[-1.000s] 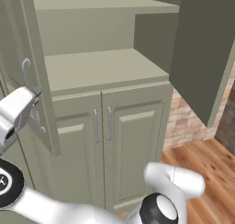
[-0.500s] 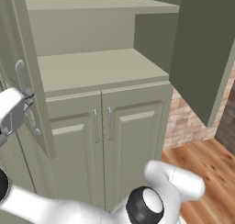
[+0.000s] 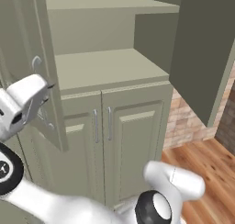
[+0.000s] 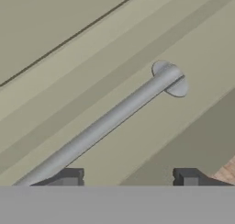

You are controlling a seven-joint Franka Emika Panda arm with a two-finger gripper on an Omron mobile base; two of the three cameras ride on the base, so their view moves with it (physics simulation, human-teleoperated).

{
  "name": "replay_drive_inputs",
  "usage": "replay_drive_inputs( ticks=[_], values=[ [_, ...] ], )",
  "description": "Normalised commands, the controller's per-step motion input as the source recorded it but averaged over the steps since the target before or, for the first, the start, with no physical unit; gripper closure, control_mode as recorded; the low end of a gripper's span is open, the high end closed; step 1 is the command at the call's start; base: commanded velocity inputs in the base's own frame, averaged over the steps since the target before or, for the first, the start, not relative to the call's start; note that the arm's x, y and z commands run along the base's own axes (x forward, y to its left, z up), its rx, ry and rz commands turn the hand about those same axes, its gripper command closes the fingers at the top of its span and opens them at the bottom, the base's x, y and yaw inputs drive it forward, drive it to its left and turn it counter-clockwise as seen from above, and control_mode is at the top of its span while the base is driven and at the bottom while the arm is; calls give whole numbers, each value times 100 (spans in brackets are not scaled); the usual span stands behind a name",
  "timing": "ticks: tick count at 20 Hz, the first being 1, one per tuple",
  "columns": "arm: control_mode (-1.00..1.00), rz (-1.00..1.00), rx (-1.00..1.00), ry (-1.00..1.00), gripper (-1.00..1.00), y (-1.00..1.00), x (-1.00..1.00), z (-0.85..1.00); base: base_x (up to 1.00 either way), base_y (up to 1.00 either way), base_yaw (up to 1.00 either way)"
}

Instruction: Close all open cabinet doors.

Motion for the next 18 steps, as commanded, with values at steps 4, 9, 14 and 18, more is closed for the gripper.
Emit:
replay_drive_inputs(
  ticks=[4,9,14,18],
  values=[
    [-100,16,0,0,-100,-80,27,0,0,0,0],
    [-100,16,1,1,-100,-77,39,0,0,0,0],
    [-100,17,4,5,-100,-72,65,0,0,0,0],
    [-100,17,5,6,-100,-67,79,0,0,0,0]
  ],
)
